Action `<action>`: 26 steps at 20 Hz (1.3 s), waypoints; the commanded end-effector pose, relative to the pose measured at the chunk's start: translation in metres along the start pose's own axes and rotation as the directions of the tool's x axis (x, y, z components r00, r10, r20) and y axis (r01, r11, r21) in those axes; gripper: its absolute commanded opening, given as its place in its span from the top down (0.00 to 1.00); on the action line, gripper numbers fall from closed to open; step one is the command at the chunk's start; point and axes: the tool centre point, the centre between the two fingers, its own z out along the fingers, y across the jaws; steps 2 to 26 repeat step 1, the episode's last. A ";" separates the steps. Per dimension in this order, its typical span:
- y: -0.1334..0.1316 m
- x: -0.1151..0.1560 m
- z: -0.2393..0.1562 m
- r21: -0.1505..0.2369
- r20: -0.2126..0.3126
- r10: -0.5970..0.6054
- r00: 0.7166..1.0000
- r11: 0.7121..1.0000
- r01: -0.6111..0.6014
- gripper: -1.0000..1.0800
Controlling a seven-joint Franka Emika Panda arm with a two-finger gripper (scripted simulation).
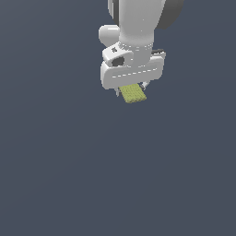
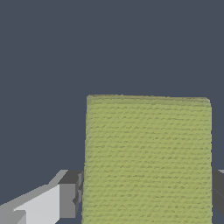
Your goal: Pick up the object and move it to a goal position.
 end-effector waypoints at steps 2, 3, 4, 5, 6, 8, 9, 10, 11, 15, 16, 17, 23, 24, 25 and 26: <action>0.001 0.001 0.001 0.000 -0.001 0.000 1.000 1.000 0.000 1.00; 0.001 0.001 0.001 0.000 -0.001 0.000 1.000 1.000 0.000 1.00; 0.001 0.001 0.001 0.000 -0.001 0.000 1.000 1.000 0.000 1.00; 0.001 0.001 0.001 0.000 -0.001 0.000 1.000 1.000 0.000 1.00; 0.001 0.001 0.001 0.000 -0.001 0.000 1.000 1.000 0.000 1.00; 0.001 0.001 0.001 0.000 -0.001 0.000 1.000 1.000 0.000 1.00; 0.001 0.001 0.001 0.000 -0.001 0.000 1.000 1.000 0.000 1.00; 0.001 0.001 0.001 0.000 -0.001 0.000 1.000 1.000 0.000 1.00; 0.001 0.001 0.001 0.000 -0.001 0.000 1.000 1.000 0.000 1.00; 0.001 0.001 0.001 0.000 -0.001 0.000 1.000 1.000 0.000 1.00; 0.001 0.001 0.001 0.000 -0.001 0.000 1.000 1.000 0.000 1.00; 0.001 0.001 0.001 0.000 -0.001 0.000 1.000 1.000 0.000 1.00; 0.001 0.001 0.001 0.000 -0.001 0.000 1.000 1.000 0.000 1.00; 0.001 0.001 0.001 0.000 -0.001 0.000 1.000 1.000 0.000 1.00; 0.001 0.001 0.001 0.000 -0.001 0.000 1.000 1.000 0.000 1.00; 0.001 0.001 0.001 0.000 -0.001 0.000 1.000 1.000 0.000 1.00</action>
